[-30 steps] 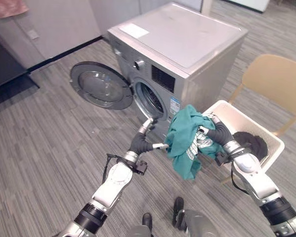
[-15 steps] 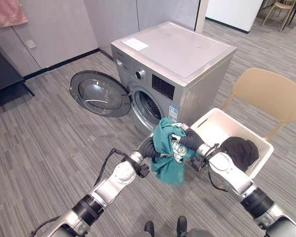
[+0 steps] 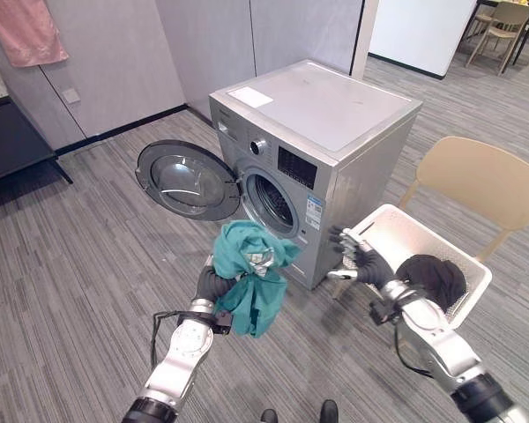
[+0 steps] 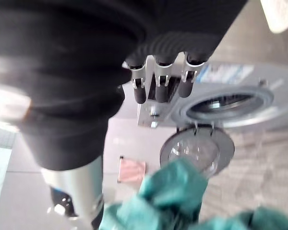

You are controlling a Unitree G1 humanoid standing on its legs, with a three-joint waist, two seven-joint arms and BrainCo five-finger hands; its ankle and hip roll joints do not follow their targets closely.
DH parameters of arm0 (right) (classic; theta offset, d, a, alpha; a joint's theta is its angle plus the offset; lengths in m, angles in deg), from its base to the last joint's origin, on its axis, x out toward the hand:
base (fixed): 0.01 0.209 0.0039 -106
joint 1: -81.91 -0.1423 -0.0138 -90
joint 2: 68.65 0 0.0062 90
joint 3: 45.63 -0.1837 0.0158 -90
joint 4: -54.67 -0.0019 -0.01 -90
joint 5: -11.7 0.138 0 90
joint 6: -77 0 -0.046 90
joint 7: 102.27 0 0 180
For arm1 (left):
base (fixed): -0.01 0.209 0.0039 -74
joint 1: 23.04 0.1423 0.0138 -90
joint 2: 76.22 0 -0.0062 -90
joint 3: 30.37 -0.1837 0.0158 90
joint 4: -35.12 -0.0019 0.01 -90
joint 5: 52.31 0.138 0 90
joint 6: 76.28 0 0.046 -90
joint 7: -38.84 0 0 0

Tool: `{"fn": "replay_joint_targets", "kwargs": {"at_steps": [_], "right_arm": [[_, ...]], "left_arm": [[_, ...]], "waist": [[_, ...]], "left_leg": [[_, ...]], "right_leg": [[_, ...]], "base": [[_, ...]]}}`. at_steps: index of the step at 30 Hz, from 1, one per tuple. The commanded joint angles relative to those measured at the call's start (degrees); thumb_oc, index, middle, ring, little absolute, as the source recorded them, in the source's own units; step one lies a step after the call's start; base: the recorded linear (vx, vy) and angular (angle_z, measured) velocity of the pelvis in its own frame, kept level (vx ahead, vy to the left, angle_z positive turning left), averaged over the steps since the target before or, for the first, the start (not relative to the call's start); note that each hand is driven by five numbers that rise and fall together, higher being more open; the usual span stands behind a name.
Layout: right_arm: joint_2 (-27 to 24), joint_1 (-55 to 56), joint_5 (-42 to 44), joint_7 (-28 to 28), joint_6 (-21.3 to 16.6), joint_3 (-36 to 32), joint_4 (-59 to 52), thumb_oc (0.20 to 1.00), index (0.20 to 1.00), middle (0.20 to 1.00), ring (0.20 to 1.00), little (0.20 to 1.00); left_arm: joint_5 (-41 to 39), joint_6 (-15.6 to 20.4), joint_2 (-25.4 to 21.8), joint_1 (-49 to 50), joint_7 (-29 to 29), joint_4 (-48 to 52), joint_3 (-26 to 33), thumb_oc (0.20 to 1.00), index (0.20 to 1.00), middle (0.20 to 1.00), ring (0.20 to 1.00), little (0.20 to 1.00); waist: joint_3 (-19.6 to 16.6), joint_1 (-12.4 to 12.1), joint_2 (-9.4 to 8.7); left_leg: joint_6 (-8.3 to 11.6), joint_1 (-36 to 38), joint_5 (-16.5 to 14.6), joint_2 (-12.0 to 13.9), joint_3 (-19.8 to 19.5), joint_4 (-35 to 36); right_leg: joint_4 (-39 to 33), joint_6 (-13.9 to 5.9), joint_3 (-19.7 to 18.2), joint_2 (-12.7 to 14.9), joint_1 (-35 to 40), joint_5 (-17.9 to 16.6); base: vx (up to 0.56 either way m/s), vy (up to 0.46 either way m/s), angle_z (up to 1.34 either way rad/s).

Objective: Grab the laundry basket,head to the washer,open it,put in the laundry and shut it.

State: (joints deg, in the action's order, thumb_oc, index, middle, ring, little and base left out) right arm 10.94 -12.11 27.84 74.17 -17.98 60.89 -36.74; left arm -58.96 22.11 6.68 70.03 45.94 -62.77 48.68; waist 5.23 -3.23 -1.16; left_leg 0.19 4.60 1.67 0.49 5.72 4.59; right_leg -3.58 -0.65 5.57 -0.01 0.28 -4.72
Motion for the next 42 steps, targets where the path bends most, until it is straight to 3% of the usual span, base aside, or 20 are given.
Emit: {"fn": "replay_joint_targets", "kwargs": {"at_steps": [1, 4, 5, 9, 12, 13, 14, 16, 17, 19, 23, 26, 28, 31, 33, 38, 40, 41, 42], "right_arm": [[-1.4, 2.9, -9.5, 2.1, -3.2, -3.6, -0.4, 1.000, 1.000, 1.000, 1.000, 1.000], [-2.8, 7.8, -14.7, 2.4, -2.3, -6.5, 2.6, 1.000, 1.000, 1.000, 1.000, 1.000], [-2.5, 12.2, -18.6, 2.3, -1.8, -9.4, 9.0, 1.000, 1.000, 1.000, 1.000, 1.000], [-0.8, 14.4, -21.3, 3.7, -1.6, -11.4, 21.1, 1.000, 1.000, 1.000, 1.000, 1.000], [0.8, 12.2, -20.9, 7.0, -1.2, -11.7, 28.1, 1.000, 1.000, 1.000, 1.000, 1.000], [1.4, 11.2, -20.5, 8.2, -0.9, -11.4, 30.1, 1.000, 1.000, 1.000, 1.000, 1.000], [1.4, 11.2, -20.5, 8.2, -0.9, -11.4, 30.2, 1.000, 1.000, 1.000, 1.000, 1.000], [2.0, 11.0, -20.3, 8.9, -0.3, -11.1, 30.6, 1.000, 1.000, 1.000, 1.000, 1.000], [2.7, 10.8, -19.9, 9.7, 0.0, -10.6, 31.7, 1.000, 1.000, 1.000, 1.000, 1.000], [3.0, 10.3, -19.6, 10.1, 0.3, -10.1, 32.2, 1.000, 1.000, 1.000, 1.000, 1.000], [4.2, 8.8, -20.0, 10.1, 0.5, -8.1, 32.4, 1.000, 1.000, 1.000, 1.000, 1.000], [5.1, 7.7, -19.8, 10.1, 0.4, -6.8, 32.1, 1.000, 1.000, 1.000, 1.000, 1.000], [5.3, 7.6, -19.6, 10.0, 0.6, -6.5, 31.2, 1.000, 1.000, 1.000, 1.000, 1.000], [5.1, 7.4, -19.2, 10.0, 0.4, -6.2, 30.9, 1.000, 1.000, 1.000, 1.000, 1.000], [4.6, 7.9, -19.0, 9.8, 0.6, -6.1, 30.3, 1.000, 1.000, 1.000, 1.000, 1.000], [4.7, 8.8, -19.5, 9.5, 0.9, -6.3, 30.3, 1.000, 1.000, 1.000, 1.000, 1.000], [4.5, 9.9, -19.7, 8.9, 0.7, -6.9, 30.3, 1.000, 1.000, 1.000, 1.000, 1.000], [4.5, 9.9, -19.7, 8.9, 0.7, -6.9, 30.3, 1.000, 1.000, 1.000, 1.000, 1.000], [4.4, 10.2, -19.7, 8.9, 0.3, -7.1, 30.2, 1.000, 1.000, 1.000, 1.000, 1.000]], "left_arm": [[-3.6, 3.3, -1.0, -1.0, -0.3, -2.5, 3.3, 0.200, 0.200, 0.200, 0.200, 0.200], [-5.1, 2.7, -0.8, 2.5, -1.9, -4.4, 6.1, 0.200, 0.200, 0.200, 0.200, 0.200], [-6.3, 2.1, -0.4, 6.7, -3.9, -7.5, 9.3, 0.200, 0.200, 0.200, 0.200, 0.200], [-6.5, 0.7, 0.0, 11.3, -4.9, -13.0, 13.5, 0.200, 0.200, 0.200, 0.200, 0.200], [-8.6, 0.1, 0.7, 9.6, -3.5, -16.0, 14.1, 0.200, 0.200, 0.200, 0.200, 0.200], [-8.9, 0.3, 0.8, 7.8, -2.7, -16.3, 12.9, 0.200, 0.200, 0.200, 0.200, 0.200], [-8.9, 0.3, 0.8, 7.8, -2.7, -16.3, 12.9, 0.200, 0.200, 0.200, 0.200, 0.200], [-8.7, 0.4, 1.0, 7.0, -2.4, -15.3, 12.1, 0.200, 0.200, 0.200, 0.200, 0.200], [-8.4, 0.6, 0.9, 5.9, -2.2, -14.9, 11.0, 0.200, 0.200, 0.200, 0.200, 0.200], [-8.4, 0.8, 0.8, 4.9, -2.2, -14.1, 9.8, 0.200, 0.200, 0.200, 0.200, 0.200], [-8.0, 0.8, 0.5, 4.4, -2.0, -13.4, 9.3, 0.200, 0.200, 0.200, 0.200, 0.200], [-7.2, 0.8, -1.3, 3.3, -1.6, -11.8, 9.4, 0.200, 0.200, 0.200, 0.200, 0.200], [-6.8, 0.8, -1.7, 2.5, -1.5, -10.7, 8.8, 0.200, 0.200, 0.200, 0.200, 0.200], [-6.5, 1.1, -1.6, 2.3, -1.7, -10.2, 8.8, 0.200, 0.200, 0.200, 0.200, 0.200], [-6.0, 0.6, -1.5, 1.9, -2.1, -10.5, 7.9, 0.200, 0.200, 0.200, 0.200, 0.200], [-5.0, 0.5, -0.9, 1.4, -2.9, -11.2, 6.8, 0.200, 0.200, 0.200, 0.200, 0.200], [-3.8, 0.7, -0.2, 1.8, -4.4, -10.7, 5.5, 0.200, 0.200, 0.200, 0.200, 0.200], [-3.8, 0.7, -0.2, 1.8, -4.4, -10.7, 5.5, 0.200, 0.200, 0.200, 0.200, 0.200], [-3.6, 0.6, -0.1, 2.0, -4.4, -10.4, 5.2, 0.200, 0.200, 0.200, 0.200, 0.200]], "waist": [[-2.0, 0.1, -2.04], [-1.9, 0.2, -1.84], [-1.5, 0.2, -1.73], [0.0, -0.1, -1.52], [4.4, -1.3, -1.98], [6.1, -1.7, -2.19], [5.9, -1.6, -2.20], [6.2, -1.1, -2.13], [6.1, -0.1, -2.09], [6.2, 0.5, -2.18], [6.1, 0.2, -3.11], [7.6, 0.0, -4.41], [8.4, 1.5, -4.51], [9.3, 2.4, -4.09], [11.0, 4.4, -3.43], [10.7, 5.5, -3.50], [8.8, 6.4, -3.11], [8.9, 6.4, -3.07], [8.1, 7.0, -2.91]], "left_leg": [[1.24, -1.9, -3.1, -1.3, -2.8, 0.4], [1.14, -1.8, -3.0, -1.3, -3.0, 0.4], [0.94, -1.8, -2.9, -1.3, -3.2, 0.4], [0.74, -2.1, -2.8, -1.2, -3.9, -0.4], [1.43, -9.3, -3.2, -1.9, -4.3, -7.3], [1.92, -12.9, -3.6, -1.3, -1.7, -10.7], [1.91, -13.3, -3.5, -1.3, -1.8, -10.8], [1.27, -13.6, -4.3, 0.6, 4.7, -11.1], [1.26, -12.8, -6.3, 2.5, 10.5, -11.6], [0.90, -13.2, -6.5, 3.5, 13.7, -12.5], [-0.53, -13.3, -8.1, 2.2, 12.4, -12.6], [-1.63, -13.3, -9.8, 0.8, 10.4, -13.6], [-1.98, -11.9, -10.4, -0.1, 8.6, -12.5], [-2.56, -10.5, -9.6, -0.7, 7.8, -11.5], [-3.23, -5.2, -11.7, -2.8, 3.8, -9.8], [-2.65, -1.5, -13.3, -4.8, 1.0, -8.9], [-1.72, 3.2, -16.4, -5.7, -1.1, -9.2], [-1.70, 3.3, -16.5, -5.6, -1.1, -9.2], [-0.43, 3.4, -15.8, -5.2, -1.1, -10.9]], "right_leg": [[2.9, -4.58, 1.1, 2.4, 3.2, 8.1], [3.2, -4.56, 1.2, 2.4, 3.1, 8.3], [3.8, -4.42, 1.3, 2.3, 3.1, 8.8], [4.7, -4.01, 1.6, 2.3, 2.8, 9.4], [5.4, -3.83, 3.9, 3.3, 0.1, 8.9], [5.7, -3.80, 7.3, 4.6, -1.2, 8.8], [5.7, -3.80, 7.4, 4.7, -1.5, 8.7], [5.8, -4.02, 10.8, 5.8, -1.9, 8.7], [6.1, -4.47, 13.3, 6.8, -1.6, 9.6], [6.6, -4.60, 16.0, 7.8, -1.3, 9.6], [9.9, -5.30, 16.5, 9.4, -0.5, 10.7], [18.3, -6.30, 13.2, 10.5, -4.3, 10.4], [21.7, -6.28, 7.0, 7.3, -8.7, 10.7], [20.6, -5.55, 4.6, 5.2, -12.3, 8.6], [17.9, -6.15, 2.5, 3.4, -19.4, 4.8], [10.9, -7.24, 6.5, 4.3, -21.2, 2.0], [9.1, -6.88, 10.8, 5.1, -19.4, 1.3], [9.0, -6.87, 10.9, 5.1, -19.3, 1.3], [9.3, -6.03, 9.8, 4.8, -18.4, 1.1]], "base": [[0.00, 0.000, 0.00], [0.00, -0.010, -0.01], [0.00, 0.000, 0.00], [-0.03, -0.036, 0.04], [-0.24, -0.020, 0.25], [-0.30, -0.015, 0.83], [-0.17, 0.029, 1.21], [-0.01, 0.097, 1.11], [0.07, 0.153, 0.88], [0.10, 0.186, 1.15], [0.15, 0.224, 0.79], [0.15, 0.169, 0.07], [0.15, 0.138, 0.22], [0.15, 0.079, 0.69], [0.38, 0.080, 0.49], [0.31, -0.008, 0.63], [0.61, -0.127, 0.62], [0.56, -0.157, 0.41], [0.29, -0.111, 0.38]]}}
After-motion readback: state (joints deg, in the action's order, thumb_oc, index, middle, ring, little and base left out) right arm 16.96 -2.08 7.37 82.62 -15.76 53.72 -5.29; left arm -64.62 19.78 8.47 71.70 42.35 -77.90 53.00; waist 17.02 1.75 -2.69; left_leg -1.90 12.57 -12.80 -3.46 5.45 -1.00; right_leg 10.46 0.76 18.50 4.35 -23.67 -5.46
